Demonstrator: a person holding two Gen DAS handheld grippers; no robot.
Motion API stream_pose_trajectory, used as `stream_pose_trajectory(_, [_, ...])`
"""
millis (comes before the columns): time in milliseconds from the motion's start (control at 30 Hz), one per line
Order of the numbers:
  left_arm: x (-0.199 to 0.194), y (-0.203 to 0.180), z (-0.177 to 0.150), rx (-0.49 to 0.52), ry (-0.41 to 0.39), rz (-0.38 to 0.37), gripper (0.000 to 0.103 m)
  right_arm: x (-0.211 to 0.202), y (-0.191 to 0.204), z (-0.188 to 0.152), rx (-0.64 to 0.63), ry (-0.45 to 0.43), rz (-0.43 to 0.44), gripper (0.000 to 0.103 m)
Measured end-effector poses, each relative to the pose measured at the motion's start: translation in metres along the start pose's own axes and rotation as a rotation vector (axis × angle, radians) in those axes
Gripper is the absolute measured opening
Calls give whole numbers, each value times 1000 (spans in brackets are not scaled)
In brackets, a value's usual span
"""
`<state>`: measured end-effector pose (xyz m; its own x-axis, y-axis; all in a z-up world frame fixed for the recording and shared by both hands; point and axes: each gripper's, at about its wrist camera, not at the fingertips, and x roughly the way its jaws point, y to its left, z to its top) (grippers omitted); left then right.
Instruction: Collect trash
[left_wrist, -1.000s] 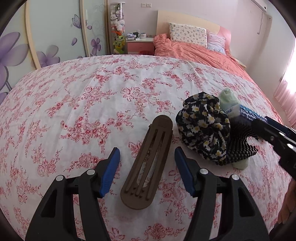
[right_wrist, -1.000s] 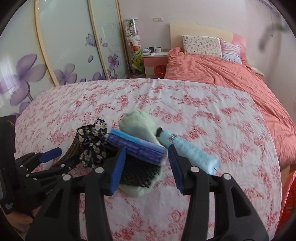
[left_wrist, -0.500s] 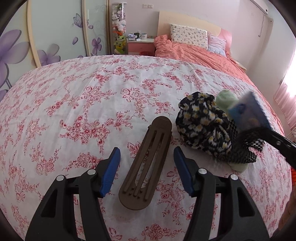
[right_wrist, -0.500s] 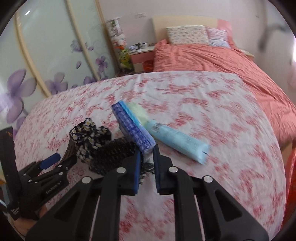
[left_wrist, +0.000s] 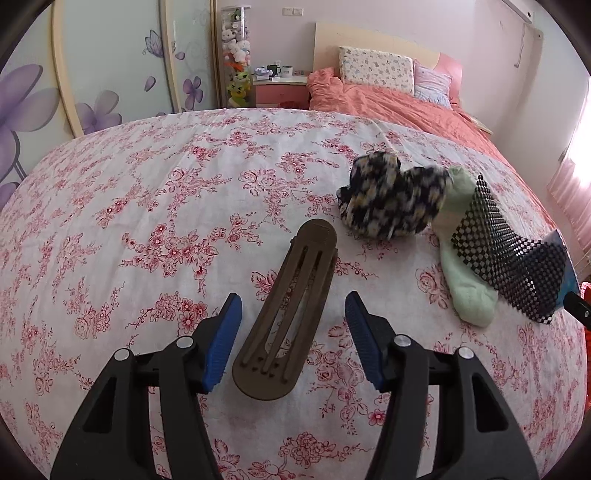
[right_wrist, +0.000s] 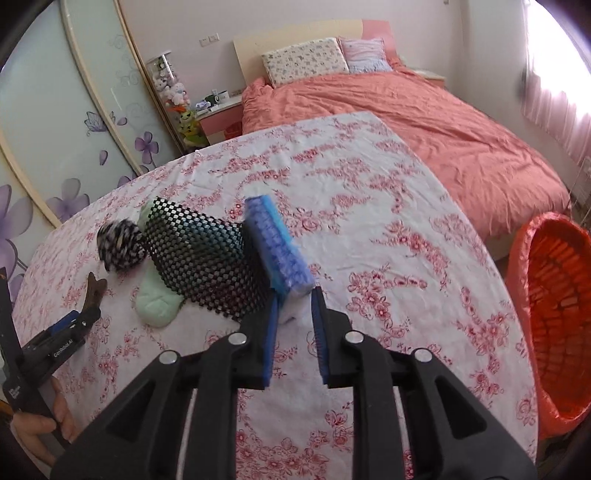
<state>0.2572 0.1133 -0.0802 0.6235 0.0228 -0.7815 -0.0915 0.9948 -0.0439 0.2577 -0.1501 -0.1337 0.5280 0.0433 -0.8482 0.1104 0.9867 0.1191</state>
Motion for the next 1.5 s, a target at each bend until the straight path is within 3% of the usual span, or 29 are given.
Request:
stream_pose_trajectory(333, [3,-1,5,4,-2,-16,58,19,-5,13,36,-18,5,27])
stream_pose_trajectory(533, [6,0,7,16,-6,-23,58,25,-18,17,77,-21,2,2])
stream_pose_trajectory(600, [6,0,8,18,-7,-22,58,24,-29,15,108,-18,-11,2])
stream_pose_trajectory(700, [7,-3,7,30,-10,-17,58,18,-42,9,93,-32,-42,11])
stream_pose_trajectory(733, [7,-4,8,32,-9,-16,58,14,-45,6,83,-41,-48,21])
stream_pose_trajectory(800, [7,-6,8,33,-9,-14,58,12,-46,4,88,-38,-27,30])
stream_pose_trajectory(967, [7,-6,7,26,-10,-16,58,13,-31,4,61,-44,-1,31])
stream_pose_trajectory(1067, [7,-5,8,21,-11,-19,58,13,-22,9,29,-88,-64,31])
stream_pose_trajectory(1167, [7,-3,8,15,-12,-26,58,21,-23,11,-1,-55,-102,33])
stream_pose_trajectory(1233, [7,-2,7,12,-13,-30,58,25,-23,8,-30,-38,-110,51])
stream_pose_trajectory(1300, [7,-2,7,14,-12,-28,59,28,-22,6,-45,-34,-104,59])
stream_pose_trajectory(1500, [7,-4,7,15,-12,-26,59,44,-4,17,-118,-21,-127,74])
